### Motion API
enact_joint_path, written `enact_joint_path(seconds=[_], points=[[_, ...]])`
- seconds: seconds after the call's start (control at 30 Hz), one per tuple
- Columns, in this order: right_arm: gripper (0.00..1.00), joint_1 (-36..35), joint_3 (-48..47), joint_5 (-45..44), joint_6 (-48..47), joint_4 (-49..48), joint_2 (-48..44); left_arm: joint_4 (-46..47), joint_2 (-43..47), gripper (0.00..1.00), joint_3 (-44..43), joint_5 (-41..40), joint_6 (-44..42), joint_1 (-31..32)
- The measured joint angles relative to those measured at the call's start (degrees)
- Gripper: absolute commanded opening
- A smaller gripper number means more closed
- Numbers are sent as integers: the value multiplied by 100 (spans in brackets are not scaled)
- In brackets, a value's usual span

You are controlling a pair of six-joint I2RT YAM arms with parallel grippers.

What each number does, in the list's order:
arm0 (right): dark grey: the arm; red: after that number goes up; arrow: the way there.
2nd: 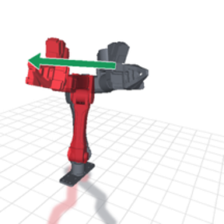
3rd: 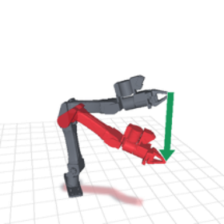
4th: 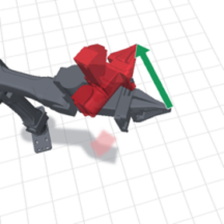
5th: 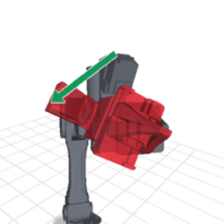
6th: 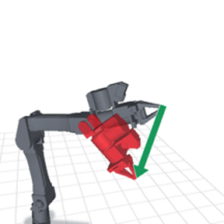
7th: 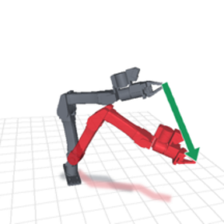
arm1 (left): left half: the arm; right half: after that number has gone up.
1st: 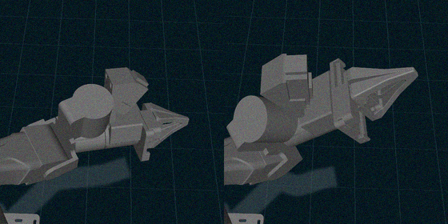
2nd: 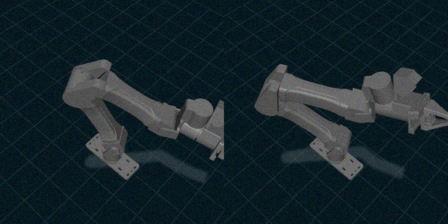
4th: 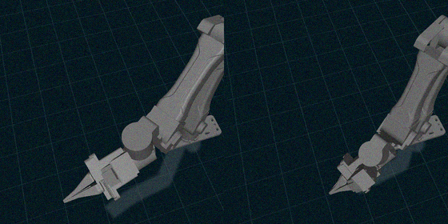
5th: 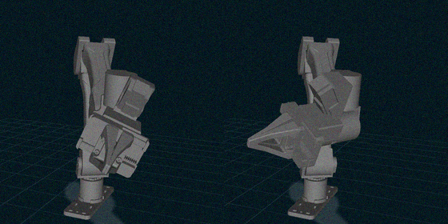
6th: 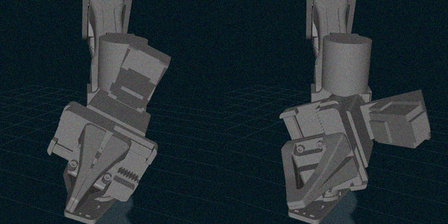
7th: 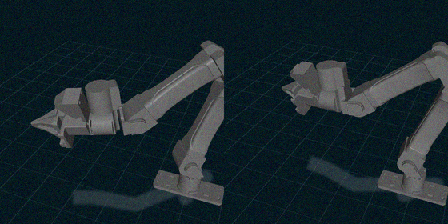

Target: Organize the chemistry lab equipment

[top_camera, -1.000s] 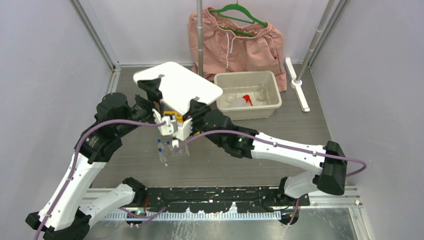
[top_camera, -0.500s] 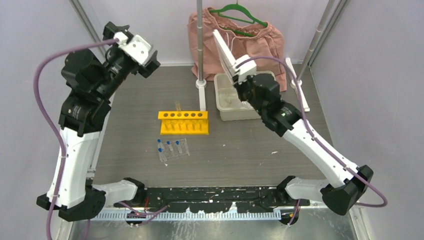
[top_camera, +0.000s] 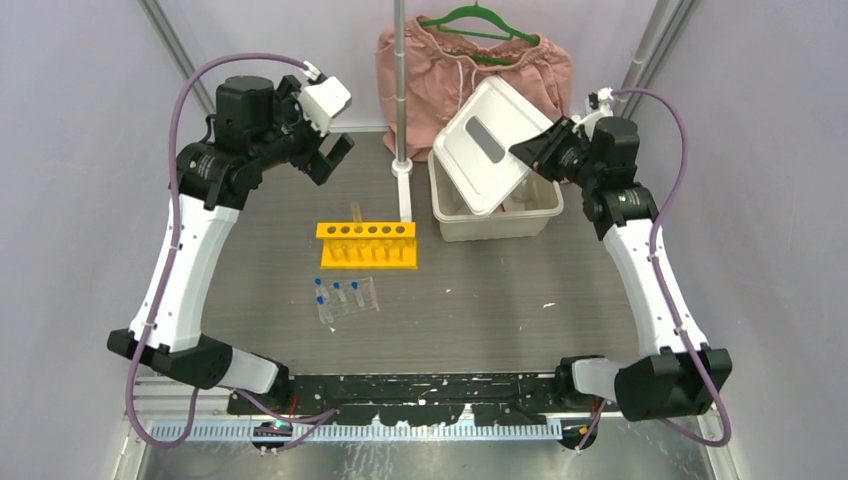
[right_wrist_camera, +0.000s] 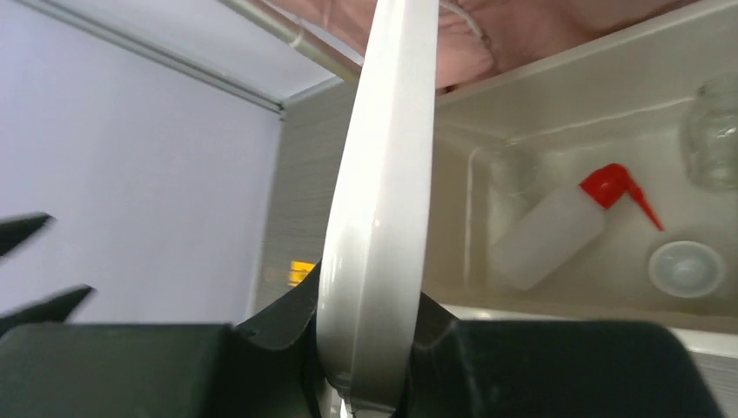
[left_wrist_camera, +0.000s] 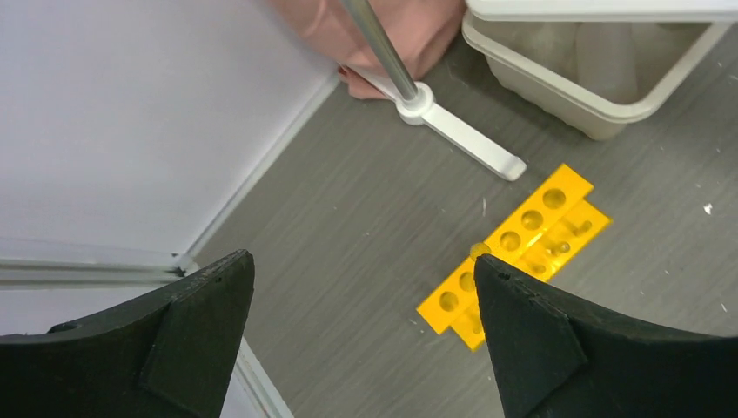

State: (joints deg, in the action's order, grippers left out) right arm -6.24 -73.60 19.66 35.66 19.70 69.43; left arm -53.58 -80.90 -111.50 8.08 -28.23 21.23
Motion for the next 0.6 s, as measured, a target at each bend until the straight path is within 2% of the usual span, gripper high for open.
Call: enact_joint_path(seconds=[0.13,0.27,0.4,0.57,0.6], points=[[1,678,236,1008,1213,-741,433,-245,-127,93,46,120,0,0],[1,1178,850,1534,2048,-1325,737,-293,-262,91,164,210,-2,0],[2,1349,1040,1770,2404,-1493,922,-289,-608,89,181,275,55,2],[9,1340,979,2002,2330,-1399,1182,-291,-1202,87,175,354,181,20],[13,1338,918,2024,2245,-1274,1276,-295,-1325,87,162,354,210,37]])
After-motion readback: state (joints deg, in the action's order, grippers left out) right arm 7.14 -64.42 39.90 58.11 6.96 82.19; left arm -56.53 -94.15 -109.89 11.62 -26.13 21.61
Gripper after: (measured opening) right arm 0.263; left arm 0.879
